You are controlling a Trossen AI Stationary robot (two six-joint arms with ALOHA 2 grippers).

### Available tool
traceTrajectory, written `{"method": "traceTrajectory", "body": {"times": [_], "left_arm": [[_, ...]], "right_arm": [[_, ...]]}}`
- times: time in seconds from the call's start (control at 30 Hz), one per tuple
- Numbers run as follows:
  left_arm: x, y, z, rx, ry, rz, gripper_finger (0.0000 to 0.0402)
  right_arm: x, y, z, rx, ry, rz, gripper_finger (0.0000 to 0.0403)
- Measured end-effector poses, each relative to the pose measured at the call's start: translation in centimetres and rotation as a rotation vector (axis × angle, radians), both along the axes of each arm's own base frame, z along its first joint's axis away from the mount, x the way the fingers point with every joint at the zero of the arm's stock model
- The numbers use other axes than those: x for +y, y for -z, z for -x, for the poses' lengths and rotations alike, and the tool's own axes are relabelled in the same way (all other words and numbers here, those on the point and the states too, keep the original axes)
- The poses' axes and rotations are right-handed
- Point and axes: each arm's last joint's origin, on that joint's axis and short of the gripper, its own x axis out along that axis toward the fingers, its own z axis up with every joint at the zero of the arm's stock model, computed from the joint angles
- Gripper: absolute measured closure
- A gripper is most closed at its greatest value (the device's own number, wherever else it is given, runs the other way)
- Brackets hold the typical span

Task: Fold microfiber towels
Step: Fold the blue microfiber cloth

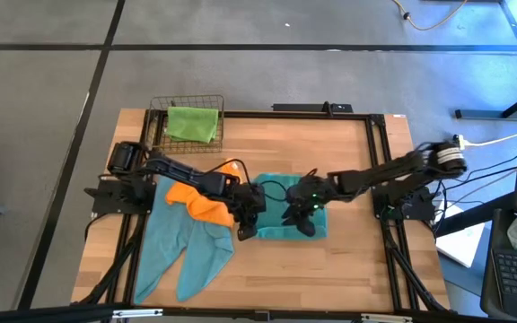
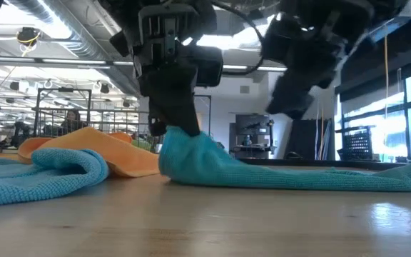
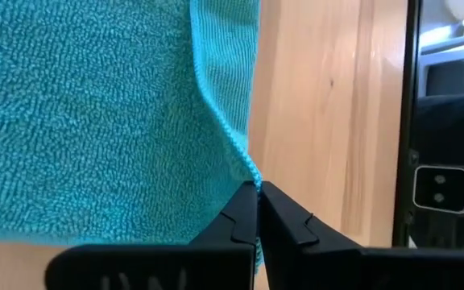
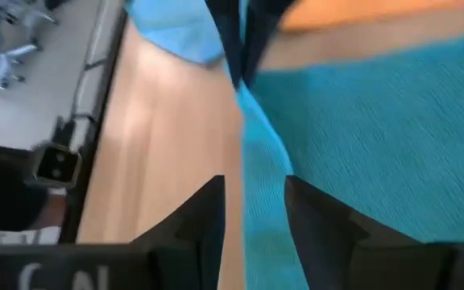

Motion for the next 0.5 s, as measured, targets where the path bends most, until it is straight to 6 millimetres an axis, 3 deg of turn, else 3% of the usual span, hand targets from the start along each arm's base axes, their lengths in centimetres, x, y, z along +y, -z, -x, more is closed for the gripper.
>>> {"method": "traceTrajectory", "body": {"times": [0.3,0.5], "left_arm": [[0.0,-1.2,0.5,-0.01,0.003,-0.003,0.0401],[0.0,-1.1,0.7,0.011,0.015,0.003,0.0401]], "right_arm": [[0.6,2.1,-4.7,0.01,-0.082,-0.032,0.0255],[0.7,2.9,-4.8,0.082,-0.092,-0.063,0.0197]]}}
